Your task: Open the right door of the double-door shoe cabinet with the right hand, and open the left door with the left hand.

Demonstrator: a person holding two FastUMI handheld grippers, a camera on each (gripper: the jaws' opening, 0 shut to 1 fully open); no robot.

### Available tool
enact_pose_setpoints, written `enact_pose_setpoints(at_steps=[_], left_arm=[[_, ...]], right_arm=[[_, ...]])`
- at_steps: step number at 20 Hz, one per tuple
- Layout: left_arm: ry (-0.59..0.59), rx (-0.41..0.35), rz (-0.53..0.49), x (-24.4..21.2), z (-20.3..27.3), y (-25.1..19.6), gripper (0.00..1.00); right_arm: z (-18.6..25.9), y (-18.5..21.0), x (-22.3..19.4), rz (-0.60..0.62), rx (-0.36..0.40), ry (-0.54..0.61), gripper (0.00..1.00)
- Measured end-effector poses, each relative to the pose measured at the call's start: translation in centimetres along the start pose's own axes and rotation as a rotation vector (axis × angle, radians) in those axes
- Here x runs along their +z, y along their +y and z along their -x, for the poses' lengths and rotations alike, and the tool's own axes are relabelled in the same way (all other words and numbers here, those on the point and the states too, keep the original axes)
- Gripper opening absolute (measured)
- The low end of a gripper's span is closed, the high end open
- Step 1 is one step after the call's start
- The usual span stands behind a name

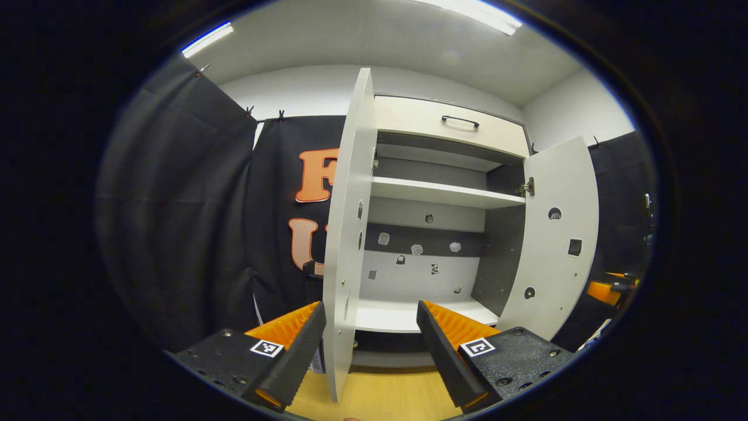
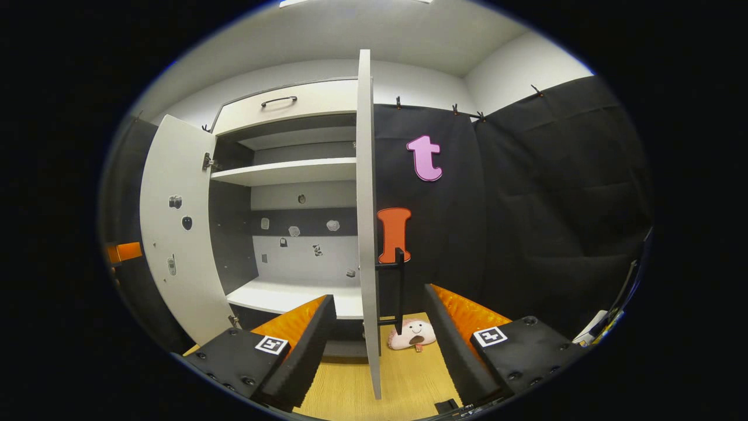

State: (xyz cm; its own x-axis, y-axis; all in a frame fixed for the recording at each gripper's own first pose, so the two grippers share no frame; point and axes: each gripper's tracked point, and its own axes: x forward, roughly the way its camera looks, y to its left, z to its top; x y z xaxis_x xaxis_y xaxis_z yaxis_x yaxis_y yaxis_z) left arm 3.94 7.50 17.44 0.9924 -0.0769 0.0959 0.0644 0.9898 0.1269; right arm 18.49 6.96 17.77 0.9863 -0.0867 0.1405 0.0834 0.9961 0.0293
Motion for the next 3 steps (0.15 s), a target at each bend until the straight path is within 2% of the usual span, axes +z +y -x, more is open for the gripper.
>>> enact_pose_setpoints(at_steps=[3], left_arm=[[-0.005, 0.001, -0.002, 0.09, -0.09, -0.01, 0.95]], right_arm=[[-0.05, 0.15, -0.04, -0.001, 0.003, 0.002, 0.92]])
